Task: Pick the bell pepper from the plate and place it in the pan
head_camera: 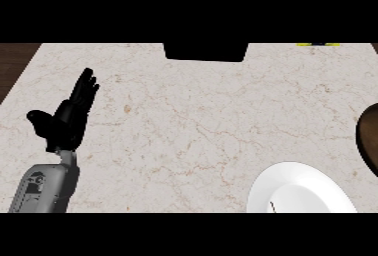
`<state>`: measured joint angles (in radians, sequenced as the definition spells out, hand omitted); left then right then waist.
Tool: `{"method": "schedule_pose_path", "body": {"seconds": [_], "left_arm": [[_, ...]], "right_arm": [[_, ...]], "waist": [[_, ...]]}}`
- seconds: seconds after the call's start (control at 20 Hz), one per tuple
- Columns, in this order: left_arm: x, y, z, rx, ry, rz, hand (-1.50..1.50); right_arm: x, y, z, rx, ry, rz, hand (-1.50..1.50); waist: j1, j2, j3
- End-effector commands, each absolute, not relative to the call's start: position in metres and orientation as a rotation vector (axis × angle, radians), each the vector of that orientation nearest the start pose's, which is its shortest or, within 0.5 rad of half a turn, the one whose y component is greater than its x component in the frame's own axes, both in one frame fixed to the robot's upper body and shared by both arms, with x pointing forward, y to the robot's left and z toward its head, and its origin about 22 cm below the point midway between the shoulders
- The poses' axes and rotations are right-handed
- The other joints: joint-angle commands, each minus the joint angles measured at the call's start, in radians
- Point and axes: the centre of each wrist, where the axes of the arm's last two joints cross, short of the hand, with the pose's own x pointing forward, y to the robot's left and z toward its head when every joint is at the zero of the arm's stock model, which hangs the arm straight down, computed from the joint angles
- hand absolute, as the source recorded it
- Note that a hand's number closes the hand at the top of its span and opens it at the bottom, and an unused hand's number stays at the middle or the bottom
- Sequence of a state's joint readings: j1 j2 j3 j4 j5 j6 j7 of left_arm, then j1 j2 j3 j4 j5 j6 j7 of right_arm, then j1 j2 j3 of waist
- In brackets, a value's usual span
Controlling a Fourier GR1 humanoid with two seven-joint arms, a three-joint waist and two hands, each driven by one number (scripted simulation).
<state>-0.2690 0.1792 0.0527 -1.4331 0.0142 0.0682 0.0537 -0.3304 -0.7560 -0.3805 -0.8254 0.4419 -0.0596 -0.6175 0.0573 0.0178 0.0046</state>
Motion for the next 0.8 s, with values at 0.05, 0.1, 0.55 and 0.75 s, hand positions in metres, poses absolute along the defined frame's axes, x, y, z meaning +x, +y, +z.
{"method": "schedule_pose_path", "body": {"seconds": [0.05, 0.1, 0.55, 0.75], "left_arm": [[0.297, 0.251, 0.035, 0.142, -1.641, -0.089, 0.0], [0.31, 0.254, 0.056, 0.138, -1.639, -0.073, 0.0], [0.306, 0.261, 0.049, 0.136, -1.647, -0.08, 0.0], [0.295, 0.262, 0.037, 0.171, -1.624, -0.074, 0.0]], "right_arm": [[0.29, -0.511, 0.056, -0.862, -1.631, 0.526, 1.5], [0.282, -0.517, 0.044, -0.887, -1.566, 0.586, 1.5], [0.295, -0.515, 0.039, -0.572, -1.456, 0.635, -1.5], [0.288, -0.52, 0.034, -0.528, -1.641, 0.501, -1.5]], "waist": [[0.012, 0.002, 0.002], [0.006, 0.003, 0.002], [0.007, 0.007, 0.002], [-0.017, -0.002, 0.001]]}}
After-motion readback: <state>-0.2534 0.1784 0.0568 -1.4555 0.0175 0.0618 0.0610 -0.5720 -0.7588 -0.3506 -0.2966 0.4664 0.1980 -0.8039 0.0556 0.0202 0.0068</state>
